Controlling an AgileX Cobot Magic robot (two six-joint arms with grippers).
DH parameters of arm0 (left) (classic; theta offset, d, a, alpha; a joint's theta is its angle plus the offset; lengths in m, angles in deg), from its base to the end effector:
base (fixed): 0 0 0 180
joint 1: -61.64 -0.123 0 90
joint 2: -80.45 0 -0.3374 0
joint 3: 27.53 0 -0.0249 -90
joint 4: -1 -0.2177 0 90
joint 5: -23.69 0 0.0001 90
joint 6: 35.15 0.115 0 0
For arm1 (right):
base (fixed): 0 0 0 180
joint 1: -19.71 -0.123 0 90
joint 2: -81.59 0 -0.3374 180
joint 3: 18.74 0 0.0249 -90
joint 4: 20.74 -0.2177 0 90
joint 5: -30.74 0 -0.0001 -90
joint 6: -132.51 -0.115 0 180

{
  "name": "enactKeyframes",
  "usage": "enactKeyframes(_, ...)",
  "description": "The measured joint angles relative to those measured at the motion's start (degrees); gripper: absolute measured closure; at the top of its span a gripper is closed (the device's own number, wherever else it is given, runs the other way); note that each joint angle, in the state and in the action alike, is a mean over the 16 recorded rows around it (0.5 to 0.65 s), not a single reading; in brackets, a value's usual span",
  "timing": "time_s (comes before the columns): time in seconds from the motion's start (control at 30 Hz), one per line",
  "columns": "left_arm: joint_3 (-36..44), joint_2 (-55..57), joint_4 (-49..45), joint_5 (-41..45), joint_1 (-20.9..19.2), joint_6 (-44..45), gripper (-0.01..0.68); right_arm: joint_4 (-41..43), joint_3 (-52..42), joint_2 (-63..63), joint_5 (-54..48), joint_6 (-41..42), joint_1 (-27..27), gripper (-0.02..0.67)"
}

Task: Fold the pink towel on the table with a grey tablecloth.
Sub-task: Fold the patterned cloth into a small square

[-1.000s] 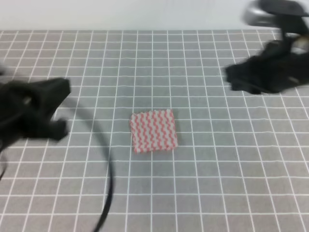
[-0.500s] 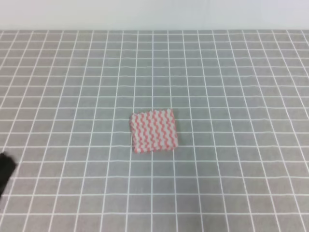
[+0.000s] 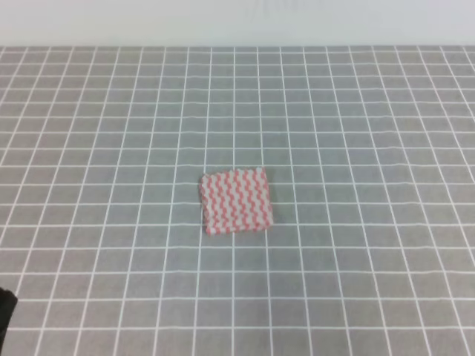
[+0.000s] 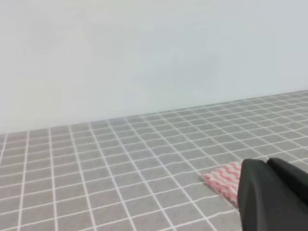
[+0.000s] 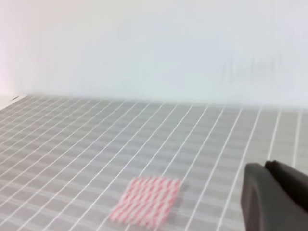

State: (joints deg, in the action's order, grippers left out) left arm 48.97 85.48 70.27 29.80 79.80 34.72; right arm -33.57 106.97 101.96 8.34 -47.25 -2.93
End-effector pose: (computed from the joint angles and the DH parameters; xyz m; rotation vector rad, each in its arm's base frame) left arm -0.0138 -0.0076 0.2218 0.3211 1.4339 -0.3209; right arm -0.0029 0.0093 0.3089 -0.2281 1.6964 0.5189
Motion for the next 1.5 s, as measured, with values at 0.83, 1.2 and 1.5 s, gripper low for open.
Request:
enactKeyframes(0.83,2.58,-0.10,0.38,-0.56,0.06,0.22,0.676,5.47,-16.93,-2.99,18.49,6.29,7.25,0.665)
enactKeyframes(1.2,2.64,-0.03,0.39,-0.61,0.09,0.26,0.676,5.21,-23.45,-11.93,17.73,6.32,19.29,0.665)
enactKeyframes(1.5,2.64,-0.07,0.39,-1.10,0.09,0.26,0.676,5.86,-24.35,-14.84,7.84,6.36,19.94,0.665)
